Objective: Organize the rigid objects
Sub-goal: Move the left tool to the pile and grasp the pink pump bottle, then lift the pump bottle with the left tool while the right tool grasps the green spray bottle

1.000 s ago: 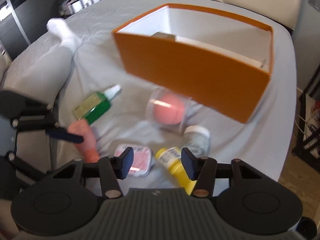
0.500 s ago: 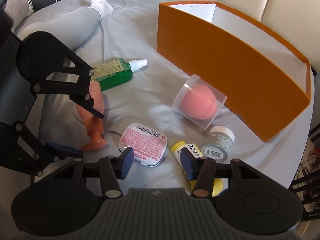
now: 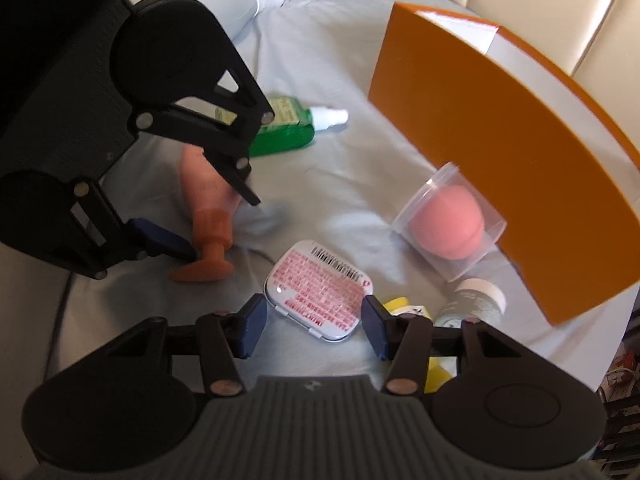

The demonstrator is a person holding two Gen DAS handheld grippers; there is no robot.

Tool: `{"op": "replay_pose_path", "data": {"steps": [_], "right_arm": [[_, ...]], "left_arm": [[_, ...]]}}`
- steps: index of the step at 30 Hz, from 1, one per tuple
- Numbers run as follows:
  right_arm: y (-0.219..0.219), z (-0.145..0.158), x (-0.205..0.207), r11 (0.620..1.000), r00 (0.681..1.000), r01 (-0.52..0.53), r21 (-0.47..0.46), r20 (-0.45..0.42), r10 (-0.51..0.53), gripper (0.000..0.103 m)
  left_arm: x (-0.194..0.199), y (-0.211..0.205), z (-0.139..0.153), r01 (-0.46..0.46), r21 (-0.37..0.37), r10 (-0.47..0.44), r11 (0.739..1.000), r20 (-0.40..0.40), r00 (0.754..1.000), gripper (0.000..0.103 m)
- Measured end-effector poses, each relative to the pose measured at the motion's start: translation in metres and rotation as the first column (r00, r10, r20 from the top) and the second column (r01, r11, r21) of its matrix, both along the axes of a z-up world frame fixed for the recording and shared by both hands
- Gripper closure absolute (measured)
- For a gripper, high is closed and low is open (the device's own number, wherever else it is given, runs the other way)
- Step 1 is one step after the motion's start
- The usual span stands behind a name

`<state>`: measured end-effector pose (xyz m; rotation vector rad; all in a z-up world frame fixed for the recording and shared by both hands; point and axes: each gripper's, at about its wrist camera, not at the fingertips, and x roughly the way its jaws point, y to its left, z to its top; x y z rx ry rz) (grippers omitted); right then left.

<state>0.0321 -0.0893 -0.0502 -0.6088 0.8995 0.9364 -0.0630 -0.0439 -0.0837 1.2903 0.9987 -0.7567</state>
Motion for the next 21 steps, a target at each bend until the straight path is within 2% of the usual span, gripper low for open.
{"op": "replay_pose_path", "data": {"steps": [2,6,8,11,13,16,18,21], "right_arm": [[0.002,-0.006,0.003,1.000,1.000,-0.001,-0.019,-0.005,0.001,0.045],[0.002,-0.014,0.016,0.999,0.998,0.028,-0.020,-0.057,-0.029,0.049],[0.001,-0.010,0.021,0.999,0.995,0.050,-0.009,-0.083,-0.051,0.048],[-0.002,0.003,0.028,0.996,0.992,0.082,0.032,-0.102,-0.078,0.047],[-0.002,0.013,0.034,0.992,0.990,0.106,0.070,-0.103,-0.099,0.047],[-0.001,0.027,0.047,0.977,0.980,0.171,0.128,-0.125,-0.155,0.047],[0.003,0.032,0.058,0.962,0.968,0.222,0.159,-0.158,-0.197,0.048],[0.013,0.035,0.075,0.935,0.938,0.304,0.184,-0.229,-0.261,0.049]], "left_arm": [[0.002,-0.001,0.000,-0.033,-0.030,0.032,0.999,-0.001,0.999,0.057],[0.008,0.008,0.010,-0.143,-0.118,0.146,0.983,0.016,0.989,0.061],[0.012,0.015,0.019,-0.231,-0.191,0.239,0.954,0.025,0.971,0.064],[0.020,0.029,0.035,-0.374,-0.318,0.398,0.871,0.012,0.917,0.069],[0.026,0.043,0.044,-0.472,-0.400,0.508,0.786,-0.019,0.861,0.070],[0.036,0.067,0.057,-0.594,-0.505,0.646,0.626,-0.090,0.758,0.073],[0.040,0.086,0.066,-0.661,-0.557,0.726,0.502,-0.144,0.673,0.074],[0.046,0.113,0.077,-0.739,-0.610,0.809,0.287,-0.259,0.528,0.075]]}}
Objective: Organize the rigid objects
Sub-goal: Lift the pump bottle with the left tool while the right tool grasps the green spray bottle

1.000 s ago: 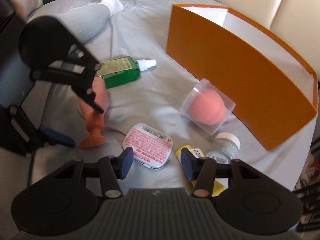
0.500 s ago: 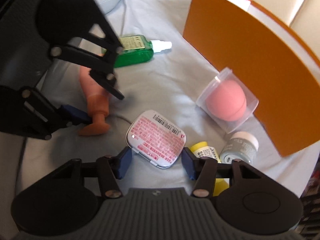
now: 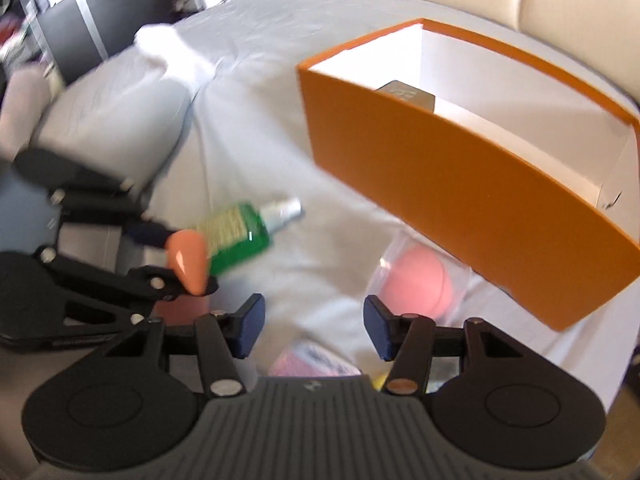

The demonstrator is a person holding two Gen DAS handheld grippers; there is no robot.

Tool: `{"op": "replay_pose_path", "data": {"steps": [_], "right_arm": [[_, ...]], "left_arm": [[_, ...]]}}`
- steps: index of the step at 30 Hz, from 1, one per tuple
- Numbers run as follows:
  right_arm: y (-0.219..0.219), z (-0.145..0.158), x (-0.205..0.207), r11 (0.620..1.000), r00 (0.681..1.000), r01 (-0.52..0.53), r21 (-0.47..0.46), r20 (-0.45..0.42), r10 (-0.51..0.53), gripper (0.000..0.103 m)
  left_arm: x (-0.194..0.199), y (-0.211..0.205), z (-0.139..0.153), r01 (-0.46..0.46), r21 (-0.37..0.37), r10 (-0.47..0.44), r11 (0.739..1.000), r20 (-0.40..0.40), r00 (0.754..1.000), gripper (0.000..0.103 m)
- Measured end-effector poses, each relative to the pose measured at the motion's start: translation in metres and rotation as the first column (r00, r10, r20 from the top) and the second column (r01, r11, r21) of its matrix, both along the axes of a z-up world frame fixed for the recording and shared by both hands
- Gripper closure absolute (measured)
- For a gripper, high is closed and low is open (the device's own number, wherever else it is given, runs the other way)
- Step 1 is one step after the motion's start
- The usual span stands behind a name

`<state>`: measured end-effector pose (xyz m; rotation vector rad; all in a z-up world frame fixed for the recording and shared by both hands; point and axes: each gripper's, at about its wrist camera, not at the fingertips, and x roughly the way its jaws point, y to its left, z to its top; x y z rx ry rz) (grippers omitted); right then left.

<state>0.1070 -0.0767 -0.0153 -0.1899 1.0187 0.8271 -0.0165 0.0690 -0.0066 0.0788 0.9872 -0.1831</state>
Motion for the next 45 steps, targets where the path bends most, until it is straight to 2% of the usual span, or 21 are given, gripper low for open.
{"op": "replay_pose_path", "data": {"steps": [3,6,9,11,14,18,22,25,31,32,33,34,39,42,44,45], "right_arm": [[0.014,-0.003,0.018,0.996,0.991,0.076,0.051,-0.111,-0.069,0.049],[0.033,-0.008,0.027,0.992,0.982,0.111,0.060,-0.161,-0.100,0.049],[0.047,-0.016,0.035,0.990,0.969,0.129,0.063,-0.220,-0.112,0.047],[0.054,-0.023,0.045,0.982,0.946,0.174,0.077,-0.289,-0.145,0.047],[0.064,-0.033,0.055,0.970,0.909,0.231,0.078,-0.372,-0.187,0.047],[0.078,-0.042,0.057,0.968,0.889,0.247,0.044,-0.408,-0.209,0.047],[0.088,-0.058,0.064,0.957,0.842,0.287,0.027,-0.483,-0.239,0.046],[0.091,-0.064,0.069,0.951,0.827,0.305,0.038,-0.507,-0.245,0.045],[0.092,-0.075,0.079,0.941,0.790,0.337,0.044,-0.556,-0.257,0.045],[0.091,-0.076,0.080,0.938,0.784,0.343,0.044,-0.563,-0.260,0.046],[0.096,-0.077,0.083,0.937,0.781,0.346,0.041,-0.566,-0.263,0.053],[0.097,-0.076,0.083,0.938,0.785,0.344,0.036,-0.559,-0.266,0.056],[0.103,-0.068,0.076,0.955,0.840,0.288,0.070,-0.497,-0.217,0.057],[0.101,-0.058,0.072,0.959,0.862,0.268,0.088,-0.468,-0.197,0.060],[0.096,-0.049,0.068,0.960,0.877,0.254,0.121,-0.447,-0.176,0.069],[0.094,-0.043,0.066,0.958,0.885,0.252,0.139,-0.434,-0.170,0.081]], "left_arm": [[0.001,0.028,0.012,-0.123,-0.124,0.126,0.985,0.011,0.992,0.075],[0.001,0.045,0.022,-0.186,-0.197,0.193,0.963,0.016,0.981,0.075],[-0.003,0.058,0.038,-0.218,-0.190,0.231,0.957,0.050,0.972,0.075],[0.003,0.066,0.044,-0.240,-0.181,0.254,0.954,0.063,0.965,0.075],[0.021,0.081,0.031,-0.299,-0.135,0.308,0.945,0.048,0.950,0.075],[0.035,0.095,0.021,-0.348,-0.116,0.354,0.930,0.031,0.935,0.075],[0.039,0.101,0.010,-0.355,-0.137,0.357,0.925,-0.009,0.934,0.075],[0.041,0.102,0.001,-0.365,-0.116,0.364,0.924,-0.030,0.931,0.075],[0.044,0.106,-0.006,-0.372,-0.130,0.370,0.919,-0.036,0.928,0.075],[0.044,0.106,-0.006,-0.373,-0.130,0.372,0.918,-0.037,0.928,0.075],[0.044,0.105,-0.006,-0.374,-0.129,0.372,0.918,-0.037,0.927,0.075],[0.044,0.105,-0.006,-0.374,-0.127,0.372,0.919,-0.037,0.927,0.075],[0.043,0.104,-0.006,-0.378,-0.127,0.376,0.917,-0.041,0.926,0.075],[0.042,0.104,-0.005,-0.390,-0.130,0.387,0.912,-0.042,0.921,0.075],[0.040,0.103,-0.003,-0.400,-0.134,0.399,0.907,-0.035,0.916,0.075],[0.039,0.104,-0.003,-0.407,-0.137,0.407,0.903,-0.033,0.913,0.075]]}}
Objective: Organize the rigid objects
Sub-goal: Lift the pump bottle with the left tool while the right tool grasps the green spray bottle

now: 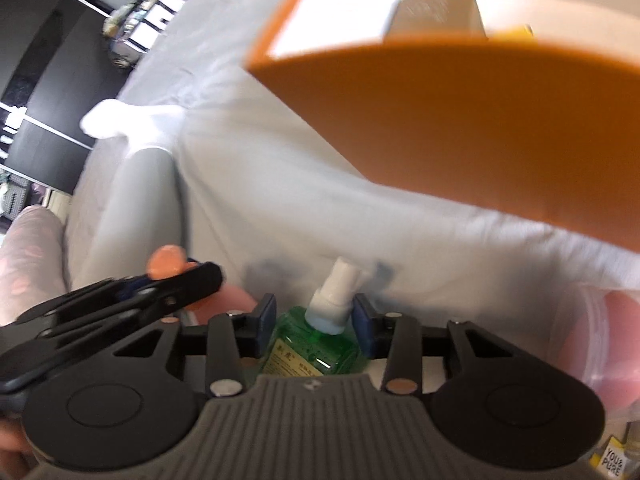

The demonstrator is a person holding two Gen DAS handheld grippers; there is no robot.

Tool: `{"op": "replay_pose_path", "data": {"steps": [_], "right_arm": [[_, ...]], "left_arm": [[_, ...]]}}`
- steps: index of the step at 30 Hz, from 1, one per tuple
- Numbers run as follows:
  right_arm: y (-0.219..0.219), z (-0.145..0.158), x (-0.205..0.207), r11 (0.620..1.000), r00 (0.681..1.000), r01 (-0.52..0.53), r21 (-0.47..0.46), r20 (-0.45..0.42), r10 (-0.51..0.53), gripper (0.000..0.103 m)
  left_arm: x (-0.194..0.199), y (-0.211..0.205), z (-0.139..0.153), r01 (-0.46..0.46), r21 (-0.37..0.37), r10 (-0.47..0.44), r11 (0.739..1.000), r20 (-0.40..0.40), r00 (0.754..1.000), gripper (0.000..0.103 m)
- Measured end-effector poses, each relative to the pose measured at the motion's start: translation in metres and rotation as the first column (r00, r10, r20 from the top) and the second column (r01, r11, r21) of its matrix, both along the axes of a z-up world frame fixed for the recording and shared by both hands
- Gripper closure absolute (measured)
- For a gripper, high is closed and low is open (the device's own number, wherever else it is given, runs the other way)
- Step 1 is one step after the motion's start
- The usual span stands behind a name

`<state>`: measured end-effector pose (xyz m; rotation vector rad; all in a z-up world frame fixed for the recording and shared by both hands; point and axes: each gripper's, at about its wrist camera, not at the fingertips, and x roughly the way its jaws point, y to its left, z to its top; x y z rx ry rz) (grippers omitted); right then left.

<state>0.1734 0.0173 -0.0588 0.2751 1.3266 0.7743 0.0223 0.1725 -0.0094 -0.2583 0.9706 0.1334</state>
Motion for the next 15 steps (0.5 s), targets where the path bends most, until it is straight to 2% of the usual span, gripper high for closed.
{"op": "replay_pose_path", "data": {"steps": [2,8,15], "right_arm": [[-0.008,0.009,-0.005,0.999,1.000,-0.021,0.030,0.008,0.020,0.082],[-0.019,0.032,-0.027,0.995,0.988,-0.086,0.042,0.135,0.079,0.083],[-0.043,0.076,-0.040,0.996,0.943,-0.087,0.033,0.326,0.071,0.083]], "left_arm": [[-0.004,-0.002,0.002,-0.012,0.001,0.012,1.000,0.015,1.000,0.075],[-0.014,-0.008,0.012,-0.021,-0.021,0.023,1.000,0.056,0.998,0.075],[-0.015,-0.027,0.051,0.019,-0.011,-0.017,1.000,0.160,0.987,0.075]]}}
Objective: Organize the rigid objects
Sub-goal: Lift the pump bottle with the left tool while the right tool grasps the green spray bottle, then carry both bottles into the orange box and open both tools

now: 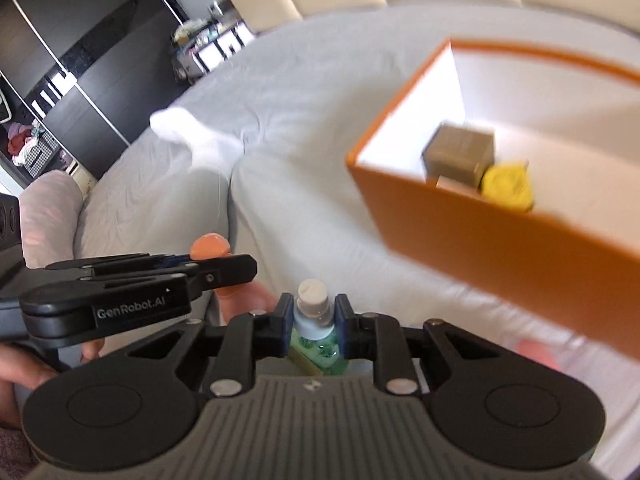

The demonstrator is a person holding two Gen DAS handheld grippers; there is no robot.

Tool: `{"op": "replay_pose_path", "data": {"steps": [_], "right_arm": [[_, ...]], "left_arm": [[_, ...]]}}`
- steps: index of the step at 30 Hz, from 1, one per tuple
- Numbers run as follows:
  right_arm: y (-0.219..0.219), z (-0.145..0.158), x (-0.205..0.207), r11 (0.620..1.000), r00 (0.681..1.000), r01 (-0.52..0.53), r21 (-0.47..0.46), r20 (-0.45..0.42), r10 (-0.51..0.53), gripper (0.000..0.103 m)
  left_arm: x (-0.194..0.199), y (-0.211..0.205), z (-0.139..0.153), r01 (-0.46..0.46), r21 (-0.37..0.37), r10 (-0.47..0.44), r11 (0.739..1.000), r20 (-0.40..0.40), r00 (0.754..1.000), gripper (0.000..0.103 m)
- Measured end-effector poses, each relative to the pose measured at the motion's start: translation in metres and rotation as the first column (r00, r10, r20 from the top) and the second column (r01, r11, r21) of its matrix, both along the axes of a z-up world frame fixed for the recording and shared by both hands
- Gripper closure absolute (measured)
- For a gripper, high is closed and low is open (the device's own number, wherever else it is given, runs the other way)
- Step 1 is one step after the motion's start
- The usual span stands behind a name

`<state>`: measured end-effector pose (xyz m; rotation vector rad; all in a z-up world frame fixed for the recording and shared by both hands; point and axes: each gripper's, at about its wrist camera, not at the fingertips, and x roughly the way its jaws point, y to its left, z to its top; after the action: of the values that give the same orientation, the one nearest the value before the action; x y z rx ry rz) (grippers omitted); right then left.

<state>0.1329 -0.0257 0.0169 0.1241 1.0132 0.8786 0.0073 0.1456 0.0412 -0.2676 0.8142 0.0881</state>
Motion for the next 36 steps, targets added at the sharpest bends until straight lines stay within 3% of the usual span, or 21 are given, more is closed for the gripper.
{"op": "replay_pose_path", "data": {"steps": [7,15,18,23,32,36], "right_arm": [[-0.035,0.063,0.019,0.995,0.990,0.080,0.052,0.111,-0.085,0.083],[-0.057,0.111,0.088,0.981,0.952,0.190,-0.030,0.251,-0.177,0.083],[-0.060,0.102,0.122,0.965,0.939,0.253,-0.071,0.258,-0.227,0.083],[-0.052,0.067,0.174,0.944,0.938,0.308,-0.115,0.199,-0.282,0.083],[-0.020,0.017,0.229,0.942,0.953,0.283,-0.180,0.165,-0.255,0.083],[-0.016,-0.004,0.247,0.943,0.959,0.275,-0.189,0.122,-0.255,0.083]], "left_arm": [[0.032,-0.012,0.050,0.084,-0.016,-0.082,0.996,0.116,0.990,0.075],[0.120,-0.052,0.078,0.233,0.062,-0.241,0.971,0.205,0.949,0.075],[0.165,-0.068,0.062,0.286,0.113,-0.303,0.952,0.188,0.934,0.075],[0.227,-0.082,0.021,0.305,0.172,-0.327,0.937,0.121,0.937,0.075],[0.255,-0.072,-0.026,0.288,0.191,-0.303,0.938,0.056,0.951,0.075],[0.258,-0.059,-0.030,0.256,0.161,-0.269,0.953,0.067,0.961,0.075]]}}
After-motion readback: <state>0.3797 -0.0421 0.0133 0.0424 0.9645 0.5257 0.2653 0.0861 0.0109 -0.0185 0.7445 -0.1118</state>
